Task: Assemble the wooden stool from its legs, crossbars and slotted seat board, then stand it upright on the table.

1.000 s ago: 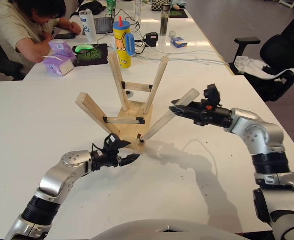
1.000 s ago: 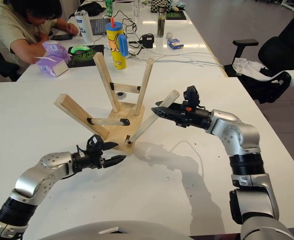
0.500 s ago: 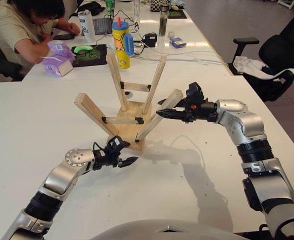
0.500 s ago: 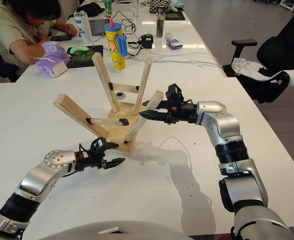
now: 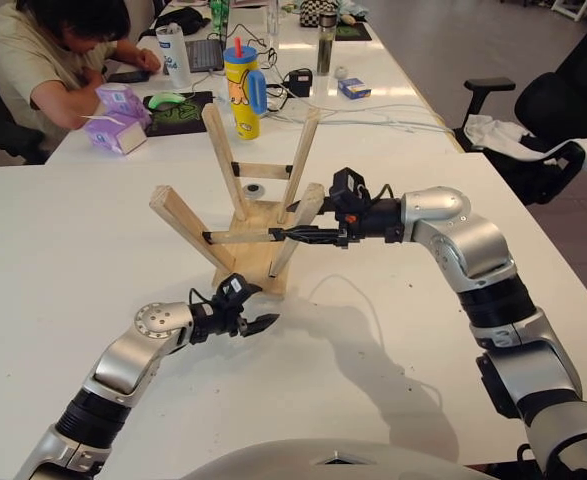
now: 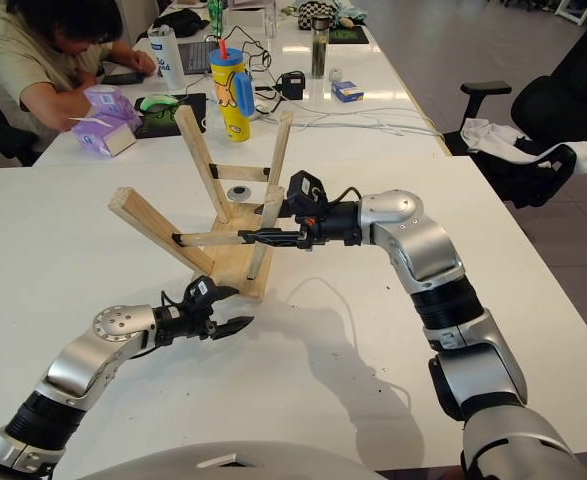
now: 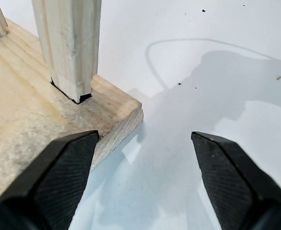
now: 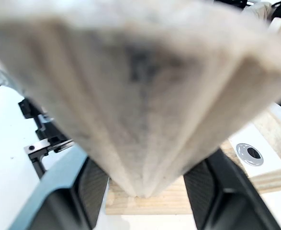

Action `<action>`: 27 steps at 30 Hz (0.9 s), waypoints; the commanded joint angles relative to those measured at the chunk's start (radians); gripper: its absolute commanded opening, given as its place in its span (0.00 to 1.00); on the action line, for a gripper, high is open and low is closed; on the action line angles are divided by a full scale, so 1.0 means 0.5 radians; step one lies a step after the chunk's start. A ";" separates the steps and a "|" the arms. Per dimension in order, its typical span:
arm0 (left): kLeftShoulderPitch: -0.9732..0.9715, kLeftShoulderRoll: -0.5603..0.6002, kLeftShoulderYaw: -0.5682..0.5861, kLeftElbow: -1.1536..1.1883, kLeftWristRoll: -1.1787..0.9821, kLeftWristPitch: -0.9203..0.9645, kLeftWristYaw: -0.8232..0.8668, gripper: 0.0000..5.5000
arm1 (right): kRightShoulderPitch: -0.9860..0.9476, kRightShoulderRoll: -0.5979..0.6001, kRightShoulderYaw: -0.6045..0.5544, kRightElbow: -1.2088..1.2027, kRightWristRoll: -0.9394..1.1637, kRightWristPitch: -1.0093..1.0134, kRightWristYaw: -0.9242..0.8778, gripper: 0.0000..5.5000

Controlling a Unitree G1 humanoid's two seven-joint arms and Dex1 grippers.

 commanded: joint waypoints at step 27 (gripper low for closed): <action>0.138 -0.488 0.619 -0.391 0.718 -1.450 0.911 0.65 | -0.220 0.258 -0.057 0.634 -0.236 -0.052 0.002 0.37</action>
